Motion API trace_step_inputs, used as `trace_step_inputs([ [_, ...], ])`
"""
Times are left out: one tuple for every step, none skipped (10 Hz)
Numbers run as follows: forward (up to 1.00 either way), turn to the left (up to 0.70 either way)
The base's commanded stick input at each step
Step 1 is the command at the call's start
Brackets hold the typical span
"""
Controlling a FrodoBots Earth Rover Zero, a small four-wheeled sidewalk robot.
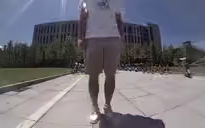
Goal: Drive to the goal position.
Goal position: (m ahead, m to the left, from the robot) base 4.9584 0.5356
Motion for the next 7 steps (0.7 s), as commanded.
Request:
trace_step_inputs([
  [0.06, 0.0],
  [0.05, 0.0],
  [-0.17, 0.0],
  [-0.39, 0.0],
  [-0.45, 0.0],
  [-0.35, 0.0],
  [-0.06, 0.0],
])
